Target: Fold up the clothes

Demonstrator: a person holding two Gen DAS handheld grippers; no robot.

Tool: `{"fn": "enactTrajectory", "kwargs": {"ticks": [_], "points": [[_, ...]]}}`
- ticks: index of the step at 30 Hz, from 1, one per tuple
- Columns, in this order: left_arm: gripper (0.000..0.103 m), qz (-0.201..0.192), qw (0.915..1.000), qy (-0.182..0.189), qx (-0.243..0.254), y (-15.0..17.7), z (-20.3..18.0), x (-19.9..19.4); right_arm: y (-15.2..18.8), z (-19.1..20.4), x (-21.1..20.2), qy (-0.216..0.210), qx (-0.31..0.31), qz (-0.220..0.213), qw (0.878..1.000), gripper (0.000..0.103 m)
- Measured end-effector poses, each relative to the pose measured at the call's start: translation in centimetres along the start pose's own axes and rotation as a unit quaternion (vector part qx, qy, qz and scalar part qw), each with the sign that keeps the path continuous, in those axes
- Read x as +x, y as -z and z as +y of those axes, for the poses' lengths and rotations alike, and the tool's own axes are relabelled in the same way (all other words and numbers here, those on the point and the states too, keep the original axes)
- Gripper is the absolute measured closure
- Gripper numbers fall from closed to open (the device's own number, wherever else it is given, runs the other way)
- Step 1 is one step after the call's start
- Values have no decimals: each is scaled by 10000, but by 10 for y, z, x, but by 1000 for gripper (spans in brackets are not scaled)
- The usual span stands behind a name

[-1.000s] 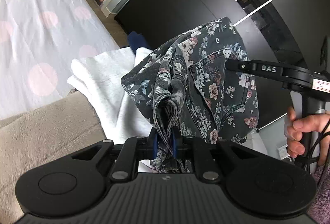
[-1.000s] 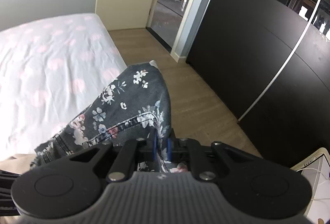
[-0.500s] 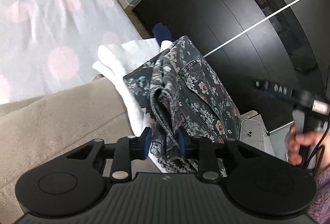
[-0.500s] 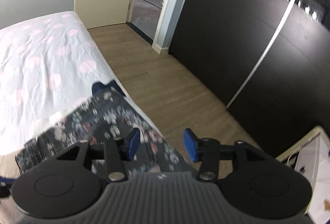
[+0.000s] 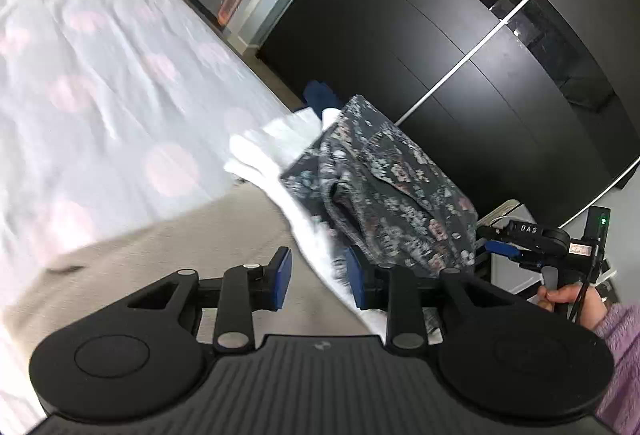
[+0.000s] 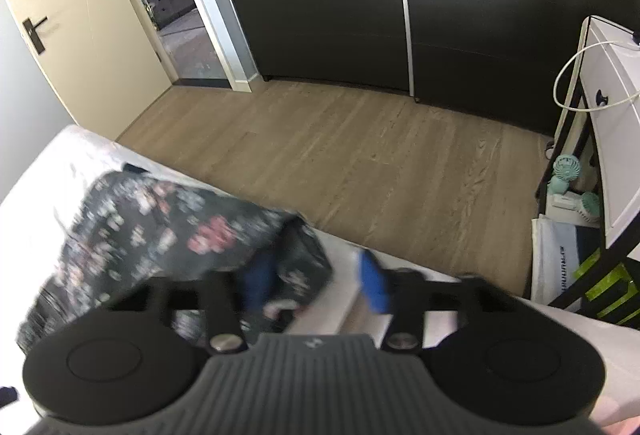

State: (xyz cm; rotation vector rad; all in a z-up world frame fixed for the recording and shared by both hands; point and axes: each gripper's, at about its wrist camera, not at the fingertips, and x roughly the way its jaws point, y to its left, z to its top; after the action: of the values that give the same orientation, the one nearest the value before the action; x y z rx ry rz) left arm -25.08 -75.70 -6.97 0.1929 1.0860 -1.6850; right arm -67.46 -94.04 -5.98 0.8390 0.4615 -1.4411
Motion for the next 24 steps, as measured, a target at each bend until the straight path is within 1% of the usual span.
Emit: {"fn": "enactTrajectory", "kwargs": {"ticks": [3,6,7,8,10,11,15,17,18,20,21,22,24], "points": [[75,-153,9996,-221,-23,0,10,-13,8,-7,6,-90,153,-54,9998,64],[75,-272,9988,-332,-216,7,30,-33,11,-8,11,-262,294,-157,9991,57],[75,-286,9986,-352,-280,9,35,-38,10,-4,14,-124,200,-184,9996,61],[75,-306,9983,-381,-323,9,39,-42,10,0,16,13,116,-205,9997,64],[75,-362,9978,-405,-380,9,45,-46,8,1,24,271,174,-124,9994,102],[75,-384,9976,-401,-405,10,48,-49,7,1,28,405,219,-68,9989,102],[75,-381,9976,-360,-455,14,56,-58,10,8,48,975,52,369,9945,103],[75,-364,9980,-366,-378,15,58,-62,11,13,36,1049,-123,167,9943,102],[75,-373,9980,-382,-344,15,58,-64,11,15,30,1067,-200,67,9941,97],[75,-408,9978,-386,-338,16,61,-67,15,17,10,744,-131,-120,9971,87],[75,-426,9977,-378,-358,17,62,-69,17,18,-1,576,-89,-207,9981,65],[75,-434,9976,-363,-394,17,64,-70,20,18,-9,339,32,-237,9991,47],[75,-423,9975,-334,-458,20,65,-69,29,18,-25,-92,254,-288,9992,40]]}}
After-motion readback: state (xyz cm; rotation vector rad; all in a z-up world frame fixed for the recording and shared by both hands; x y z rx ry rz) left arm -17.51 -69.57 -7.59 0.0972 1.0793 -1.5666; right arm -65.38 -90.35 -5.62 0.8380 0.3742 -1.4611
